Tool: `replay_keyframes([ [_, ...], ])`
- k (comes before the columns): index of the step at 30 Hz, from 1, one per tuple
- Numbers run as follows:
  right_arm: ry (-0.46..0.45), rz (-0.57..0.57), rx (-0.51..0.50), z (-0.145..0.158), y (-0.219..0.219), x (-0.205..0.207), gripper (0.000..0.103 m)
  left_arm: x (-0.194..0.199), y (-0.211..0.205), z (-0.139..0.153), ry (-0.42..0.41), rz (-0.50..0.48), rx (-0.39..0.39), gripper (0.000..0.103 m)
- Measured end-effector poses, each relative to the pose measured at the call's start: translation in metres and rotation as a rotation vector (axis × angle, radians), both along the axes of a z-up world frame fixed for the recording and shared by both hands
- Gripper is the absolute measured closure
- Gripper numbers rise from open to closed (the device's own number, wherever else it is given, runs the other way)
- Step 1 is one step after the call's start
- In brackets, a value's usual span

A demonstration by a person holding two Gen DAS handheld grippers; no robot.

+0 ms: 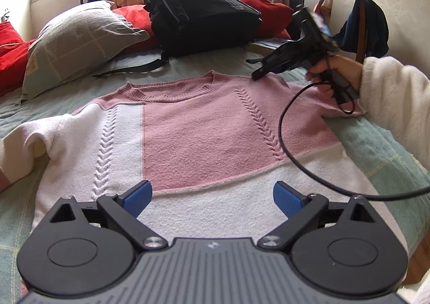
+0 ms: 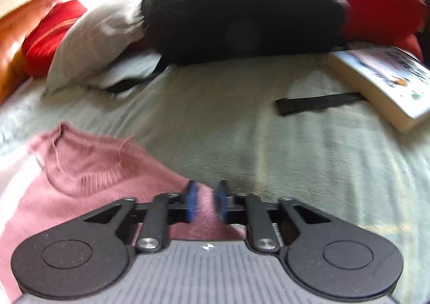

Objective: Fold clothes

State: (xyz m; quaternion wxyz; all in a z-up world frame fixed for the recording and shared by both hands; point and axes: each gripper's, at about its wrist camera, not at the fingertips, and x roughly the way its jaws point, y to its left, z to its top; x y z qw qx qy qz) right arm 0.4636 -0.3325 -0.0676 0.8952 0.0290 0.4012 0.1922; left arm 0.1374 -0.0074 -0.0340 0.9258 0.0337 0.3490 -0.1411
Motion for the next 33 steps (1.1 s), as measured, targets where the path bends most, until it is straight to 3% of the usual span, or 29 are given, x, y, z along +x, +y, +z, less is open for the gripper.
replay_keyframes([
  [3, -0.045, -0.039, 0.026, 0.023, -0.016, -0.026, 0.063, 0.000, 0.000, -0.001, -0.002, 0.013, 0.007, 0.006],
  [5, -0.011, -0.046, 0.051, 0.028, -0.021, -0.040, 0.062, 0.001, -0.001, -0.001, -0.005, 0.011, 0.008, 0.006],
  [8, 0.056, -0.038, 0.074, 0.023, -0.024, -0.056, 0.048, 0.001, -0.003, -0.001, -0.009, -0.002, 0.001, 0.006],
  [11, 0.092, -0.102, -0.060, -0.004, -0.012, -0.053, 0.048, -0.001, -0.004, -0.001, -0.012, -0.008, -0.004, 0.006],
  [12, 0.074, -0.120, -0.094, -0.011, -0.010, -0.052, 0.044, -0.002, -0.004, -0.001, -0.015, -0.006, -0.004, 0.006],
  [21, 0.077, -0.257, -0.093, 0.010, -0.014, -0.037, 0.041, -0.010, 0.012, 0.002, -0.037, 0.045, 0.006, 0.006],
  [23, 0.066, -0.200, -0.043, 0.020, 0.000, -0.048, 0.033, -0.008, 0.017, 0.002, -0.041, 0.063, 0.007, 0.006],
  [25, 0.076, -0.125, 0.025, 0.030, 0.015, -0.057, 0.016, -0.007, 0.023, 0.002, -0.047, 0.081, 0.009, 0.006],
  [27, 0.095, -0.071, 0.036, 0.030, 0.036, -0.058, 0.008, -0.007, 0.030, 0.001, -0.054, 0.102, 0.015, 0.005],
  [32, 0.126, -0.086, -0.057, -0.002, 0.073, -0.037, 0.007, -0.009, 0.045, -0.003, -0.051, 0.128, -0.002, 0.003],
  [33, 0.127, -0.102, -0.073, -0.010, 0.075, -0.029, 0.001, -0.010, 0.047, -0.003, -0.050, 0.133, -0.001, 0.003],
])
